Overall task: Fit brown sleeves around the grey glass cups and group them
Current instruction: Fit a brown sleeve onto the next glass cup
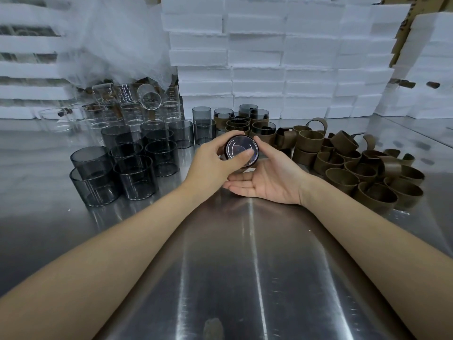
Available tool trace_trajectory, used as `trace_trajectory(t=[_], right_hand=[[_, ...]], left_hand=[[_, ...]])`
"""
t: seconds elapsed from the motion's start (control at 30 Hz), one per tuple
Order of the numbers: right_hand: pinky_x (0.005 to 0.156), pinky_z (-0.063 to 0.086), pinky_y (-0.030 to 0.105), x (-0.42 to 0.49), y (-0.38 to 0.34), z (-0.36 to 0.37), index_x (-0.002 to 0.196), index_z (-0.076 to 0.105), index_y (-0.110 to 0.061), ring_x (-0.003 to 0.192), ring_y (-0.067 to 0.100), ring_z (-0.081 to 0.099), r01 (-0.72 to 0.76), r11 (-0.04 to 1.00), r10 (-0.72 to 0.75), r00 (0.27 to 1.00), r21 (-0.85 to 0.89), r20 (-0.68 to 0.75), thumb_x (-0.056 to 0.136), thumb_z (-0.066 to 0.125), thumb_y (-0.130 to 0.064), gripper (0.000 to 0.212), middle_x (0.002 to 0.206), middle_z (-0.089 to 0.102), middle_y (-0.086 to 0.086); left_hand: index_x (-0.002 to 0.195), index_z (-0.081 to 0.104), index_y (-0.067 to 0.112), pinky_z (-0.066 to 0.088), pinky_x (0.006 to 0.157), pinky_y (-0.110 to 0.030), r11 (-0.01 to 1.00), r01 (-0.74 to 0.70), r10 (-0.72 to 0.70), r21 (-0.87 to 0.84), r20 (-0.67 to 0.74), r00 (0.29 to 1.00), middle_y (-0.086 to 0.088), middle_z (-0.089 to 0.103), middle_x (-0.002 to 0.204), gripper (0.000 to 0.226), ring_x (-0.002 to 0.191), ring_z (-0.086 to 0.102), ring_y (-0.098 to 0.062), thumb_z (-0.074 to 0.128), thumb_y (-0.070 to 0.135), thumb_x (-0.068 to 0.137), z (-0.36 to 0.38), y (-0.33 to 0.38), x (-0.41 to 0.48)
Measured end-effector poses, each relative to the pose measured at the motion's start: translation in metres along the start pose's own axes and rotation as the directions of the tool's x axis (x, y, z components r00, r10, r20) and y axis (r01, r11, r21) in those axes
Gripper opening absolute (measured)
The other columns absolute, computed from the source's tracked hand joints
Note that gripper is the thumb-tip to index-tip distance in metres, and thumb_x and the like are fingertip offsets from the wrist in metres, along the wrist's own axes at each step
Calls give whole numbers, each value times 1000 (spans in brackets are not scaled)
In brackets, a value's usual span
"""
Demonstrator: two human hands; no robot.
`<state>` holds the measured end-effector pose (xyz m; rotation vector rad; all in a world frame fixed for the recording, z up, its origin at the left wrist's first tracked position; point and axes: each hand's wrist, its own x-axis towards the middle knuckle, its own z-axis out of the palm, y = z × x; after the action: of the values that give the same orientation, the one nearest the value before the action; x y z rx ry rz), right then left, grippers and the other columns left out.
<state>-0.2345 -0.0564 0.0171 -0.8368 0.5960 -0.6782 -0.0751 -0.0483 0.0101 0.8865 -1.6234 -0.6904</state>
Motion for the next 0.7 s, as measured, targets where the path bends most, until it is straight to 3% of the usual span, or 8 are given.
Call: trace_trajectory(t=[0.27, 0.4, 0.47, 0.57, 0.7], right_hand=[[76, 58, 43, 1, 2, -2, 137, 38, -6, 105, 48, 63, 25, 1000, -25, 1000, -2, 4, 81, 61, -53, 77, 100, 64, 31], [79, 58, 46, 0, 2, 0, 130, 39, -6, 106, 50, 62, 17, 1000, -17, 1000, 2, 14, 83, 60, -46, 65, 99, 65, 33], [79, 58, 46, -1, 2, 0, 131, 39, -5, 106, 51, 61, 16, 1000, -16, 1000, -1, 26, 84, 59, -44, 64, 102, 64, 34], [87, 56, 45, -3, 2, -1, 127, 46, -2, 112, 48, 60, 24, 998, -20, 998, -57, 67, 87, 56, -43, 58, 114, 62, 35], [88, 56, 42, -5, 2, -2, 125, 53, -5, 109, 42, 63, 49, 995, -40, 994, -90, 104, 90, 51, -44, 52, 114, 67, 24]], left_hand=[[106, 72, 21, 46, 83, -13, 997, 30, -37, -68, -101, 994, 15, 74, 95, 16, 96, 67, 2, 60, 20, 96, -1, 2, 2], [101, 75, 15, 51, 91, -25, 995, 38, -49, -92, -116, 992, 4, 76, 96, 36, 99, 70, -10, 43, 32, 103, -2, 3, 1], [100, 74, 12, 49, 93, -22, 993, 44, -55, -111, -100, 993, 3, 75, 99, 43, 100, 69, -10, 37, 34, 104, -2, 3, 1], [108, 68, 18, 43, 88, -9, 997, 73, -72, -27, 26, 997, 12, 70, 106, 28, 102, 62, 5, 55, 38, 95, 0, 2, -1], [117, 61, 25, 39, 89, -4, 995, 17, -28, 101, 113, 993, 17, 65, 115, 63, 107, 57, 10, 85, 41, 61, -4, 1, -1]])
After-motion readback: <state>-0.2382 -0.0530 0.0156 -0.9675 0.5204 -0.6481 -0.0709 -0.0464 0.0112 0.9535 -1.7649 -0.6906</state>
